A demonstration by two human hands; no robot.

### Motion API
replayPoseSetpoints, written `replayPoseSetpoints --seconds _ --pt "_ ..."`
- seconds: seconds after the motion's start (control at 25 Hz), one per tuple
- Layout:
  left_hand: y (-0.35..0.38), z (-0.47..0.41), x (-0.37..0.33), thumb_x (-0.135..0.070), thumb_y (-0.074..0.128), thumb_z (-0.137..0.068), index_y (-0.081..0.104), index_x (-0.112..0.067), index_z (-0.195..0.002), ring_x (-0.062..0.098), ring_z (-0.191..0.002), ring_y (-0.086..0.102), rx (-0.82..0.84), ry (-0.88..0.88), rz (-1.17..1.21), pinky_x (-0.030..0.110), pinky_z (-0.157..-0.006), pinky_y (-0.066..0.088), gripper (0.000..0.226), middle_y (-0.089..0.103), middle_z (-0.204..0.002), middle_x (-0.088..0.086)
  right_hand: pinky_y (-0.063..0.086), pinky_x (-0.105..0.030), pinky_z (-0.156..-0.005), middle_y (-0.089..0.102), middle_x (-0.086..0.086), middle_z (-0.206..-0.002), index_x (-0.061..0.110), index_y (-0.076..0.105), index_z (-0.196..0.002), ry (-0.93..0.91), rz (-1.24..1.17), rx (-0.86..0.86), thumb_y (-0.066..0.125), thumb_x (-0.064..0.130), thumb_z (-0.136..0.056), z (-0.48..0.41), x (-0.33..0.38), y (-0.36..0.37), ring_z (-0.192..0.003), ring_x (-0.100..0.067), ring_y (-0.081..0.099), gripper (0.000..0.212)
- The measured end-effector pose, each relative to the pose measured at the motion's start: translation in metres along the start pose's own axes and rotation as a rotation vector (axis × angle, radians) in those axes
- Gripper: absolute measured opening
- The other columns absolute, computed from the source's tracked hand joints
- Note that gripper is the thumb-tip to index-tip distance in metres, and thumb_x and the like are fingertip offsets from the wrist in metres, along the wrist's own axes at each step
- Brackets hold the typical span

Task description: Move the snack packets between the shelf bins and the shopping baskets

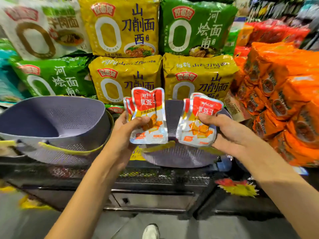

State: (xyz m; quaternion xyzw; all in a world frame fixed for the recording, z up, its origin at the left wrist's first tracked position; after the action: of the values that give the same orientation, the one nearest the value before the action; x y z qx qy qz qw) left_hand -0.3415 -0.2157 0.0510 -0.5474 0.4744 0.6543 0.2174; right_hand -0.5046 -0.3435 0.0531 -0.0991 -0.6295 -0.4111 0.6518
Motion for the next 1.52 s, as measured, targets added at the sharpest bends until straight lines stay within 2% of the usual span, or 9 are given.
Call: replayPoseSetpoints --seconds 0.12,0.44,0.6,0.88,1.0,1.12,1.2,1.4,1.52 --pt "-0.010 0.051 0.022 -0.015 0.061 -0.064 0.058 -0.011 -0.098 0.013 -0.064 0.068 -0.009 -0.095 -0.033 0.024 -0.055 0.054 0.034 0.071 -0.076 -0.001 0.057 -0.049 -0.074 0.071 -0.017 -0.104 0.005 0.065 -0.107 -0.013 -0.017 0.030 0.088 0.025 -0.042 0.042 -0.029 0.001 -0.090 -0.030 0.070 0.072" --pt "-0.053 0.143 0.110 -0.023 0.073 -0.049 0.057 -0.006 -0.106 0.015 -0.062 0.068 0.075 -0.487 -0.059 0.022 -0.052 0.052 0.062 0.072 -0.078 0.004 0.060 -0.037 -0.069 0.073 -0.011 -0.092 0.004 0.062 -0.108 0.160 -0.159 -0.292 0.061 0.018 -0.070 0.143 -0.161 -0.003 -0.079 -0.023 0.072 0.041" --pt "-0.080 0.165 0.140 -0.020 0.064 -0.062 0.057 -0.007 -0.108 0.015 -0.065 0.069 0.207 -0.682 -0.114 0.023 -0.055 0.054 0.049 0.072 -0.081 0.004 0.057 -0.049 -0.078 0.068 -0.018 -0.110 0.001 0.057 -0.121 0.224 -0.326 -0.517 0.095 0.034 -0.031 0.190 -0.239 0.010 -0.093 -0.032 0.069 0.103" --pt "-0.062 0.216 0.192 -0.037 0.091 -0.020 0.060 -0.004 -0.108 0.021 -0.068 0.069 0.672 -1.011 -0.280 0.032 -0.065 0.057 0.099 0.070 -0.085 0.011 0.059 -0.044 -0.068 0.071 -0.018 -0.091 0.003 0.067 -0.100 -0.064 -0.679 -1.046 0.096 0.032 -0.017 0.317 -0.330 0.059 -0.070 -0.027 0.071 0.092" --pt "-0.014 0.267 0.211 -0.026 0.080 -0.043 0.056 -0.003 -0.113 0.019 -0.069 0.069 0.995 -1.103 -0.349 0.030 -0.062 0.058 0.077 0.069 -0.088 0.011 0.050 -0.057 -0.082 0.071 -0.018 -0.094 0.012 0.074 -0.091 -0.185 -0.735 -1.288 0.095 0.037 -0.024 0.389 -0.358 0.082 -0.073 -0.029 0.070 0.074" --pt "0.031 0.334 0.227 -0.016 0.070 -0.059 0.059 -0.006 -0.105 0.016 -0.067 0.070 1.262 -1.174 -0.412 0.027 -0.060 0.057 0.048 0.072 -0.082 0.006 0.057 -0.047 -0.075 0.069 -0.020 -0.100 0.005 0.065 -0.113 -0.312 -0.884 -1.495 0.093 0.029 -0.035 0.456 -0.389 0.108 -0.078 -0.028 0.070 0.086" --pt "0.056 0.378 0.235 -0.018 0.074 -0.054 0.061 -0.008 -0.101 0.016 -0.068 0.070 1.381 -1.214 -0.435 0.026 -0.060 0.056 0.050 0.072 -0.083 0.007 0.058 -0.044 -0.071 0.067 -0.022 -0.109 0.000 0.058 -0.122 -0.393 -0.937 -1.572 0.095 0.027 -0.031 0.489 -0.401 0.122 -0.085 -0.031 0.069 0.102" --pt "0.105 0.513 0.264 -0.019 0.070 -0.061 0.057 -0.008 -0.111 0.016 -0.069 0.070 1.655 -1.279 -0.603 0.025 -0.056 0.054 0.053 0.073 -0.084 0.007 0.056 -0.047 -0.079 0.069 -0.023 -0.101 -0.001 0.067 -0.104 -0.560 -1.089 -1.747 0.096 0.026 -0.027 0.601 -0.444 0.147 -0.083 -0.032 0.070 0.086" --pt "0.124 0.574 0.272 -0.024 0.076 -0.053 0.054 -0.007 -0.123 0.020 -0.075 0.070 1.715 -1.310 -0.678 0.033 -0.063 0.058 0.075 0.072 -0.096 0.011 0.054 -0.047 -0.083 0.067 -0.024 -0.109 -0.004 0.061 -0.115 -0.598 -1.140 -1.833 0.086 0.022 -0.051 0.662 -0.457 0.154 -0.088 -0.033 0.069 0.073"
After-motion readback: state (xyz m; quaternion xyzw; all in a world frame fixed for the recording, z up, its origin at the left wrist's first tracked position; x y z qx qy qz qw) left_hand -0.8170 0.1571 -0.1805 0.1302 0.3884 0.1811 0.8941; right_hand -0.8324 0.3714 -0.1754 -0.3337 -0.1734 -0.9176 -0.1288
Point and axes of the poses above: each hand's wrist, its own z-axis away from the middle knuckle, its own y-axis out of the palm, x = y × z, the point moved 4 cm from there along -z, towards the middle knuckle
